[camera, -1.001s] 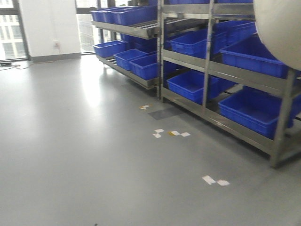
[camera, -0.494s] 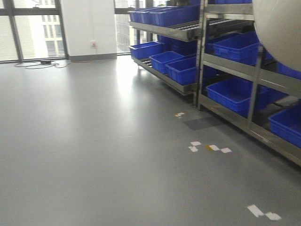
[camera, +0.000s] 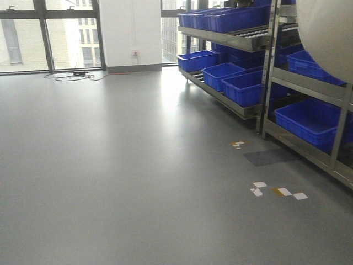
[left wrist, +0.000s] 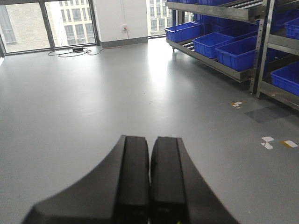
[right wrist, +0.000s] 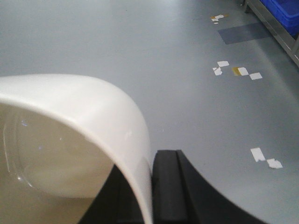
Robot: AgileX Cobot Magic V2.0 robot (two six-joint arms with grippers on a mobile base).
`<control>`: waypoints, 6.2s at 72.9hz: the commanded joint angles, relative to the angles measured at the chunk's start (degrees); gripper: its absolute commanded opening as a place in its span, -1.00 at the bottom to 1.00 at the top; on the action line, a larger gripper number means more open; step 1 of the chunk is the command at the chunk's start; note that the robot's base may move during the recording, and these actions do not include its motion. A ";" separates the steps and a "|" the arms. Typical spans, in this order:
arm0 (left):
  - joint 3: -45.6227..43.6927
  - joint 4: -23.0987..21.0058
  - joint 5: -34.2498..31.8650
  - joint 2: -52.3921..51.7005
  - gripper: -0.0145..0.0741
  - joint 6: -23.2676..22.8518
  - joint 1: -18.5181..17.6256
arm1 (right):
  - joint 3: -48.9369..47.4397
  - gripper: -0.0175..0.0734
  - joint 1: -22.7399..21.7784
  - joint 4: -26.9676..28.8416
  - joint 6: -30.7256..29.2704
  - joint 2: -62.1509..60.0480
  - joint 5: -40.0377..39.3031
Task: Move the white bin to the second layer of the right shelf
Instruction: 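Drive toward the windows holding the bin in the right gripper, then turn the base toward the roller shelf with blue crates, bin held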
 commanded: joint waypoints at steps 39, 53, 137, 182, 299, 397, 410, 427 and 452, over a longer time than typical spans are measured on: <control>2.11 0.00 -5.01 -0.80 -0.48 -0.30 -0.33 | -1.77 -0.49 -0.33 -0.37 -0.02 -0.06 -5.85; 2.11 0.00 -5.01 -0.80 -0.48 -0.30 -0.33 | -1.77 -0.49 -0.33 -0.37 -0.02 -0.06 -5.85; 2.11 0.00 -5.01 -0.80 -0.48 -0.30 -0.33 | -1.77 -0.49 -0.33 -0.37 -0.02 -0.06 -5.85; 2.11 0.00 -5.01 -0.80 -0.48 -0.30 -0.33 | -1.77 -0.49 -0.33 -0.37 -0.02 -0.06 -5.85; 2.11 0.00 -5.01 -0.80 -0.48 -0.30 -0.33 | -1.77 -0.49 -0.33 -0.37 -0.02 -0.06 -5.85; 2.11 0.00 -5.01 -0.80 -0.48 -0.30 -0.33 | -1.77 -0.49 -0.33 -0.37 -0.02 -0.06 -5.85; 2.11 0.00 -5.01 -0.80 -0.48 -0.30 -0.33 | -1.77 -0.49 -0.33 -0.37 -0.02 -0.06 -5.85; 2.11 0.00 -5.01 -0.80 -0.48 -0.30 -0.33 | -1.77 -0.49 -0.33 -0.37 -0.02 -0.06 -5.85; 2.11 0.00 -5.01 -0.80 -0.48 -0.30 -0.33 | -1.77 -0.49 -0.33 -0.37 -0.02 -0.06 -5.85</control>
